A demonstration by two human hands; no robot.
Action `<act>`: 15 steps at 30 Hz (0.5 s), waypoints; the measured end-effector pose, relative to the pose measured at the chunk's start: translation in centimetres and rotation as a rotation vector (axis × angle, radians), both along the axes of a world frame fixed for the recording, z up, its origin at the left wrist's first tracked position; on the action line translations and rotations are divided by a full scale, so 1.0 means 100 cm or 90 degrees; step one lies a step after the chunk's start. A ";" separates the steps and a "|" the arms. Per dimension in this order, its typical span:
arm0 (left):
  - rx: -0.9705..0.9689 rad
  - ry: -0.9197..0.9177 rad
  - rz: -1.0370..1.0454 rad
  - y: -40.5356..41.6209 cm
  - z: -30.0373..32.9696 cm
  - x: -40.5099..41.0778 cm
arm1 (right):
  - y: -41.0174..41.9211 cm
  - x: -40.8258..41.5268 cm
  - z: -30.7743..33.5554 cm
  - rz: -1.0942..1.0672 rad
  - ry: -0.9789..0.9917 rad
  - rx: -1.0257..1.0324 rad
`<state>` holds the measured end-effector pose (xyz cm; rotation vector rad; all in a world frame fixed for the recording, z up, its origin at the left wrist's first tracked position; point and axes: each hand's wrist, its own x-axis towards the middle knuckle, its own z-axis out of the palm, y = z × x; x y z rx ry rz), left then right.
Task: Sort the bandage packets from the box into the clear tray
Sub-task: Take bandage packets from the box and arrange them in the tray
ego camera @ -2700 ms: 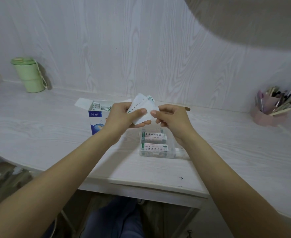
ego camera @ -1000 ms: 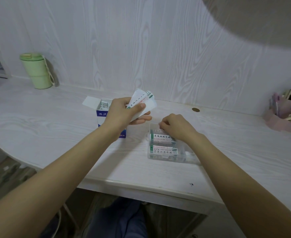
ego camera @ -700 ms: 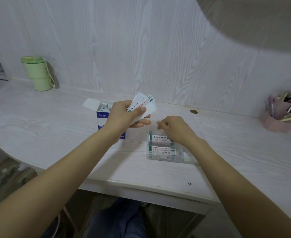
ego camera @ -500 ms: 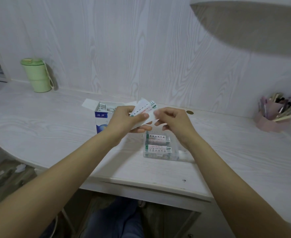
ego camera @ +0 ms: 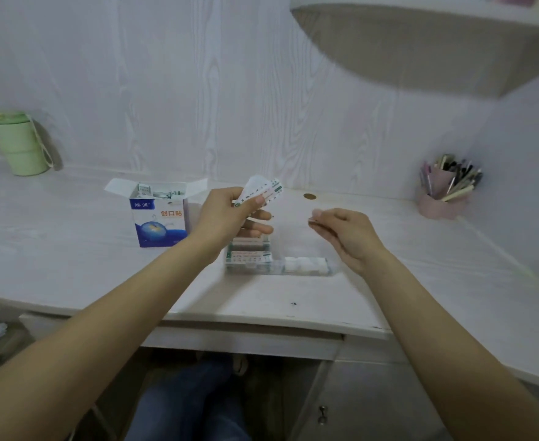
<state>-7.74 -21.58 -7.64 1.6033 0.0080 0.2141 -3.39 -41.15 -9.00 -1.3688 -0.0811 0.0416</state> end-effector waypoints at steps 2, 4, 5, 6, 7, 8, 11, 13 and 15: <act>0.008 -0.003 0.003 -0.005 0.000 0.002 | -0.012 0.001 -0.005 -0.014 -0.050 -0.208; 0.015 0.000 0.006 -0.010 -0.002 0.003 | -0.022 0.004 -0.008 -0.025 -0.077 -0.343; 0.016 0.000 0.005 -0.011 -0.003 0.004 | -0.026 0.006 -0.010 -0.027 -0.091 -0.393; 0.017 0.001 0.005 -0.012 -0.004 0.004 | -0.027 0.007 -0.010 -0.029 -0.106 -0.449; 0.019 0.002 0.004 -0.014 -0.005 0.004 | -0.028 0.009 -0.011 -0.029 -0.120 -0.503; 0.021 0.002 0.005 -0.014 -0.005 0.004 | -0.027 0.010 -0.011 -0.024 -0.133 -0.549; 0.028 0.002 0.012 -0.016 -0.006 0.004 | -0.021 0.011 -0.012 -0.001 -0.177 -0.653; 0.031 0.001 0.016 -0.017 -0.007 0.005 | -0.016 0.011 -0.013 0.022 -0.193 -0.694; 0.034 0.001 0.018 -0.018 -0.006 0.005 | -0.010 0.010 -0.016 0.028 -0.192 -0.746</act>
